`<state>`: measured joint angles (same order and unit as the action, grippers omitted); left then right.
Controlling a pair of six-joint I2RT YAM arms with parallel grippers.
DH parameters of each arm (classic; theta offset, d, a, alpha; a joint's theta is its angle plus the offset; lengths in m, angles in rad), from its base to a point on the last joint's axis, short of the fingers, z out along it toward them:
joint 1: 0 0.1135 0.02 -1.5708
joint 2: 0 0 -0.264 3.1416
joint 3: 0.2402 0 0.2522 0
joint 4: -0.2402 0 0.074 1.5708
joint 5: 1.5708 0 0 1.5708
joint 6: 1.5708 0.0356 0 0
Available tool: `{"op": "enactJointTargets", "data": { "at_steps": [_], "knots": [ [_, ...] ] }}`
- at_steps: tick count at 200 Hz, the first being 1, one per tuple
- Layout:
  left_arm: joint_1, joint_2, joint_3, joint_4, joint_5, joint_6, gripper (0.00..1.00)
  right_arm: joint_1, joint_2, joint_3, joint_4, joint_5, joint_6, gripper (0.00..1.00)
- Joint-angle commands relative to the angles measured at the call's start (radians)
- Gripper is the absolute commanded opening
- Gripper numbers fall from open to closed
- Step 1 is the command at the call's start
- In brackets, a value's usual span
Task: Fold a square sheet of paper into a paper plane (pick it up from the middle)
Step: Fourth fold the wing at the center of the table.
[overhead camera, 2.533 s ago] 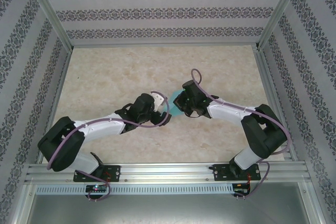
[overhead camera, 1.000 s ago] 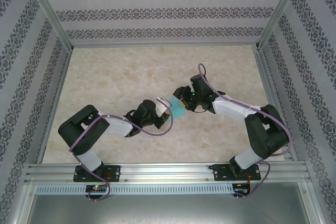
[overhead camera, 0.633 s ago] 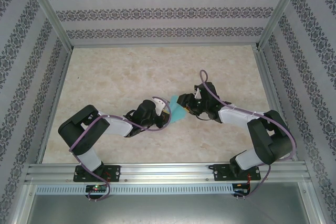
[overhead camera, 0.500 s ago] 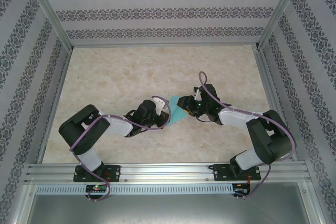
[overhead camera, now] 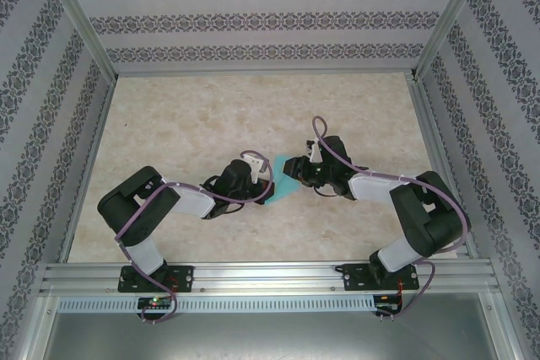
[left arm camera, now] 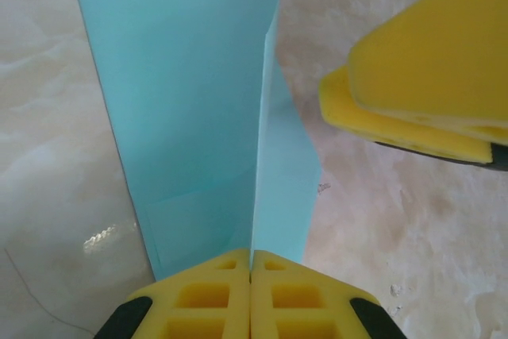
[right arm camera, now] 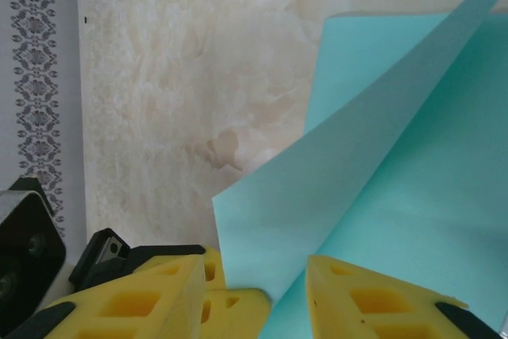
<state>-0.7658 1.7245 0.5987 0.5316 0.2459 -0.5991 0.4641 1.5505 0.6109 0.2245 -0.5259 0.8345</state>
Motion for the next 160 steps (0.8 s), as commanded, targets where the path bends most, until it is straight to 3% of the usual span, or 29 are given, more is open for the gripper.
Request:
{"op": "enactJointTargets", "data": {
  "at_steps": [1,160],
  "knots": [
    [0.014,0.018,0.015,0.026,-0.011,-0.053,0.08,-0.001,0.033,0.010,0.004,0.000,-0.042,0.39],
    [0.042,0.053,0.002,0.073,0.042,-0.136,0.11,0.020,0.137,0.094,-0.061,0.004,-0.040,0.46]
  ]
}}
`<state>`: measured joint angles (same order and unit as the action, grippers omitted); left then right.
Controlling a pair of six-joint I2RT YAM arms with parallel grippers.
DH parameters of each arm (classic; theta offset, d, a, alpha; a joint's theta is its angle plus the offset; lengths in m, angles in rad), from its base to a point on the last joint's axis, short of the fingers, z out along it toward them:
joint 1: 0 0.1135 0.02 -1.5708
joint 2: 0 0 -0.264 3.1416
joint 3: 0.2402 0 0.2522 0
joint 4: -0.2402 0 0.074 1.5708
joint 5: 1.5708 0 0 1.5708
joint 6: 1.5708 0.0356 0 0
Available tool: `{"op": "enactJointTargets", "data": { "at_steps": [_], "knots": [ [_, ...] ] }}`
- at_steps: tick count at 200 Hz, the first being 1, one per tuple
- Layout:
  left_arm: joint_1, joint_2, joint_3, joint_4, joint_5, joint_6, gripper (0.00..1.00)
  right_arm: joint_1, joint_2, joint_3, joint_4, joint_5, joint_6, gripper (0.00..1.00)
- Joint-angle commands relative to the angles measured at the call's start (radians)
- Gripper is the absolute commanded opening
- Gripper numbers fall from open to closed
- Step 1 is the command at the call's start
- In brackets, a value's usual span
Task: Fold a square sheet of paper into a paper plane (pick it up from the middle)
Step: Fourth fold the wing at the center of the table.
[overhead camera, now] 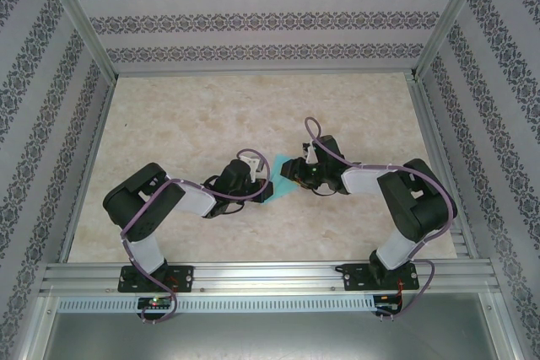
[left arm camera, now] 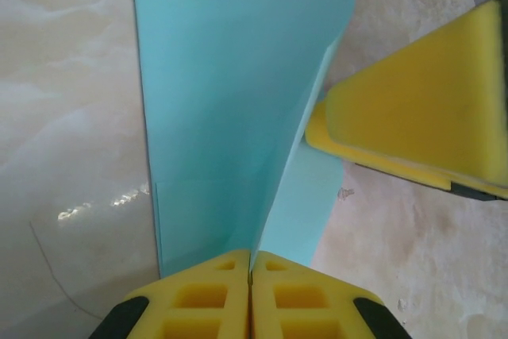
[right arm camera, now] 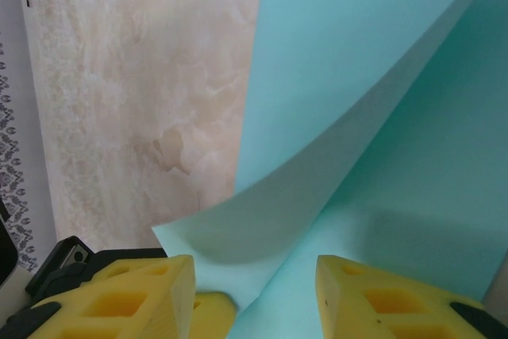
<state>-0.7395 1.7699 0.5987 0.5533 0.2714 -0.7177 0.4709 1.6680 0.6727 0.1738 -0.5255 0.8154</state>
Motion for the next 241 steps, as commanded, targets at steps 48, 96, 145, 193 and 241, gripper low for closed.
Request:
{"op": "enactJointTargets", "data": {
  "at_steps": [48,96,145,193,241],
  "knots": [
    [0.018,0.006,0.012,0.020,0.030,0.000,0.19,0.017,0.038,0.051,-0.065,0.044,-0.014,0.46],
    [0.018,0.016,0.036,-0.009,0.084,0.046,0.27,0.017,0.053,0.058,-0.094,0.065,-0.002,0.47],
    [0.020,-0.048,0.041,-0.088,0.039,0.082,0.29,0.017,0.061,0.073,-0.151,0.101,-0.002,0.48],
    [0.022,-0.209,0.011,-0.232,-0.061,0.101,0.36,0.024,0.079,0.097,-0.230,0.138,-0.020,0.48],
    [0.021,-0.238,0.038,-0.248,-0.034,0.032,0.33,0.048,0.101,0.145,-0.340,0.189,-0.057,0.48]
  ]
}}
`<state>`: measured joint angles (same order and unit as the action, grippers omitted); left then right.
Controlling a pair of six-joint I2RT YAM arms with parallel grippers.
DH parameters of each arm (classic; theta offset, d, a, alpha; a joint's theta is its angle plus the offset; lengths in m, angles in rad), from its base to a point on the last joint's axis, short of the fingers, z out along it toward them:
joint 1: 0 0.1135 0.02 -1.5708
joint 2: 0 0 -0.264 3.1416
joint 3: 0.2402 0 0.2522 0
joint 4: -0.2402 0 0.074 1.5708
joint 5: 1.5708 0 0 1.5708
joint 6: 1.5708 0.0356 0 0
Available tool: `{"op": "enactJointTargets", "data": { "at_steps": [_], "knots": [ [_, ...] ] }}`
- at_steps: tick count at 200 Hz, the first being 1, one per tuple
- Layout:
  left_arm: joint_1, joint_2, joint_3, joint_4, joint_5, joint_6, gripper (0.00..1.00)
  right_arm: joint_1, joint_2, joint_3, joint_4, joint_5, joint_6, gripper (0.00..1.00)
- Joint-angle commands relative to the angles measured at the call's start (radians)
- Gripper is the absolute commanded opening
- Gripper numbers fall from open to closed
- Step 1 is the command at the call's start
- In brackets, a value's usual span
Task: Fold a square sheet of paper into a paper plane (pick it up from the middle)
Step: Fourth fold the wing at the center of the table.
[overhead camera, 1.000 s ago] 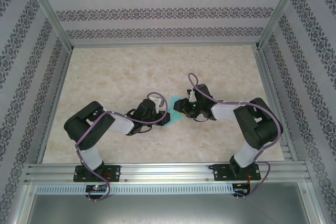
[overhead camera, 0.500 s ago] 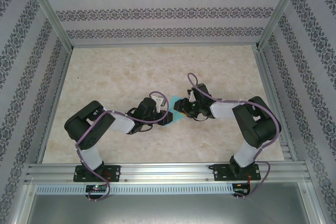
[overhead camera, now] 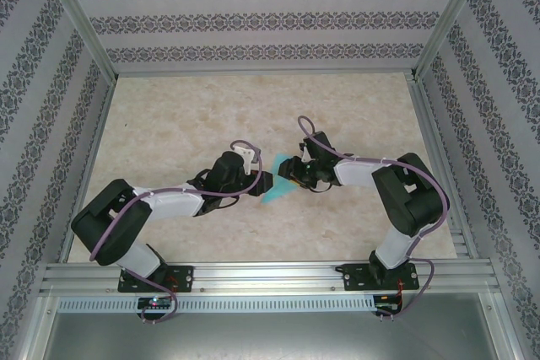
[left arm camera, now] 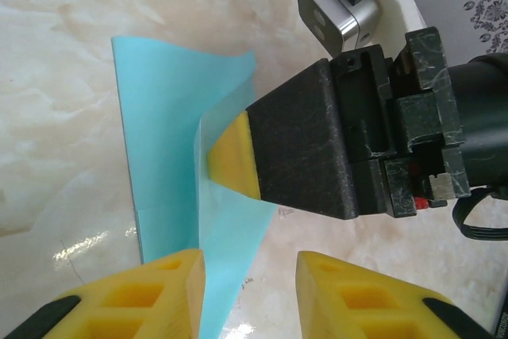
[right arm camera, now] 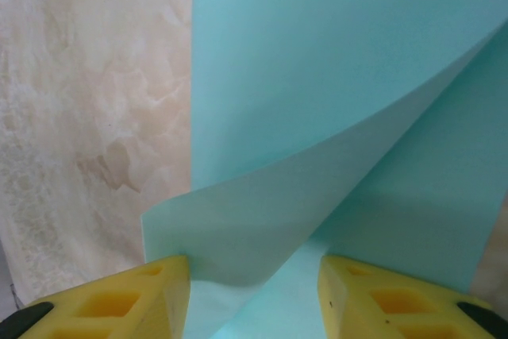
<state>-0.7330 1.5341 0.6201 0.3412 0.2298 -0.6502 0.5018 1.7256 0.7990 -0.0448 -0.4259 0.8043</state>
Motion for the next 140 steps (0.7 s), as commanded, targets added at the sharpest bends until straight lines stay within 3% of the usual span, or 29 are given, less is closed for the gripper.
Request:
{"op": "enactJointTargets", "data": {
  "at_steps": [1,39,140],
  "knots": [
    [0.015,-0.003,0.017,-0.035,0.010,-0.035,0.33,0.018,0.044,0.020,-0.124,0.090,-0.046,0.48],
    [0.015,0.015,0.046,-0.050,0.037,-0.043,0.23,0.033,0.064,0.071,-0.221,0.124,-0.080,0.45],
    [0.017,0.054,0.032,-0.013,0.087,-0.037,0.15,0.069,0.145,0.207,-0.464,0.208,-0.105,0.59]
  ]
}}
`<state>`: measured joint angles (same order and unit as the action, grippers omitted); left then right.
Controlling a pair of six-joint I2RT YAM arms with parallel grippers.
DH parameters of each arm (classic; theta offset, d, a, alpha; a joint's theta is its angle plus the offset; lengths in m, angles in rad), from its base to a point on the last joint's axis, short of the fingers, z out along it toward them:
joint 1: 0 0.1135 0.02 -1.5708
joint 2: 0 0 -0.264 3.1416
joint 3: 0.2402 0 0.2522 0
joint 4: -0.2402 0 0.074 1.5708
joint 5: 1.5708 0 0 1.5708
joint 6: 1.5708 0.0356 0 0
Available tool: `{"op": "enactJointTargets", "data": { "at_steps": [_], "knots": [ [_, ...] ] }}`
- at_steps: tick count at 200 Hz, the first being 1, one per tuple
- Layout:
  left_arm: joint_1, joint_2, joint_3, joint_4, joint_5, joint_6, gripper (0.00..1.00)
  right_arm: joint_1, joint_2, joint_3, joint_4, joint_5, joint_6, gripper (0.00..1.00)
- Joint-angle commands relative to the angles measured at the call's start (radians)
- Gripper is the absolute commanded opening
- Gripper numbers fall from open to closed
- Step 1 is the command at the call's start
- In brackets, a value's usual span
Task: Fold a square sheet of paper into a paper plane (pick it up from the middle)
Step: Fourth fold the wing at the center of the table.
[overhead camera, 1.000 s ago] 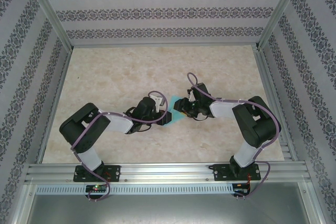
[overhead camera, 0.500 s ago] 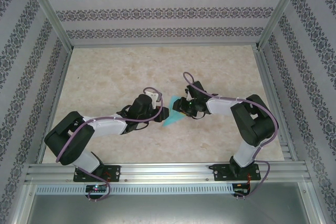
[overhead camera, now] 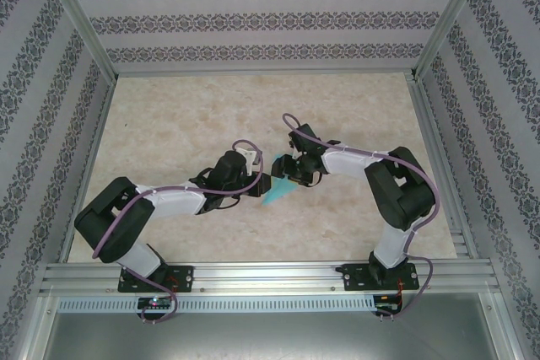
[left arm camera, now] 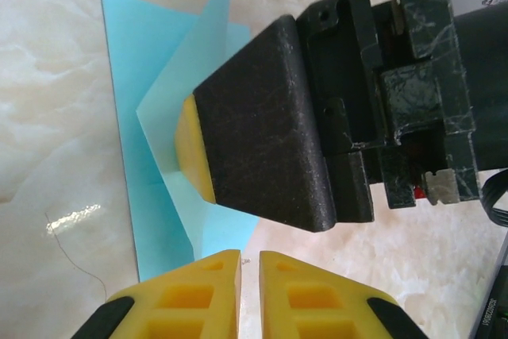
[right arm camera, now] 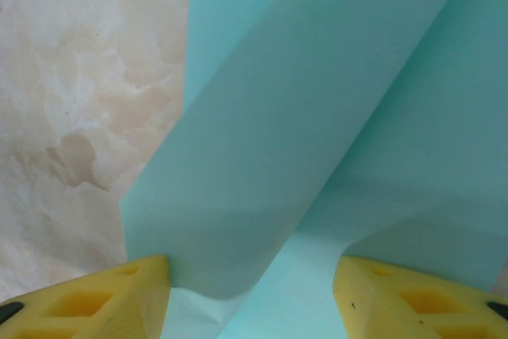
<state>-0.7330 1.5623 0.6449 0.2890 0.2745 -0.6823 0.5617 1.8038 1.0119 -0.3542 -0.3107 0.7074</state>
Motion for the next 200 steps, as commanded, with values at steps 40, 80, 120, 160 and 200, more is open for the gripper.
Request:
{"op": "enactJointTargets", "data": {
  "at_steps": [40,80,120,160,200],
  "knots": [
    [0.016,0.067,0.021,0.070,0.116,-0.006,0.13,0.009,0.096,0.009,-0.177,0.102,0.036,0.54],
    [0.017,0.098,0.040,0.047,0.120,-0.003,0.13,0.009,0.108,0.009,-0.172,0.100,0.062,0.53],
    [0.017,0.123,0.066,0.023,0.110,-0.005,0.13,0.010,0.112,0.010,-0.171,0.094,0.064,0.53],
    [0.016,0.149,0.089,0.003,0.082,-0.010,0.12,0.010,0.119,0.008,-0.167,0.091,0.065,0.54],
    [0.017,0.171,0.102,-0.037,0.046,-0.013,0.10,0.010,0.120,0.001,-0.166,0.091,0.064,0.54]
  ]
}}
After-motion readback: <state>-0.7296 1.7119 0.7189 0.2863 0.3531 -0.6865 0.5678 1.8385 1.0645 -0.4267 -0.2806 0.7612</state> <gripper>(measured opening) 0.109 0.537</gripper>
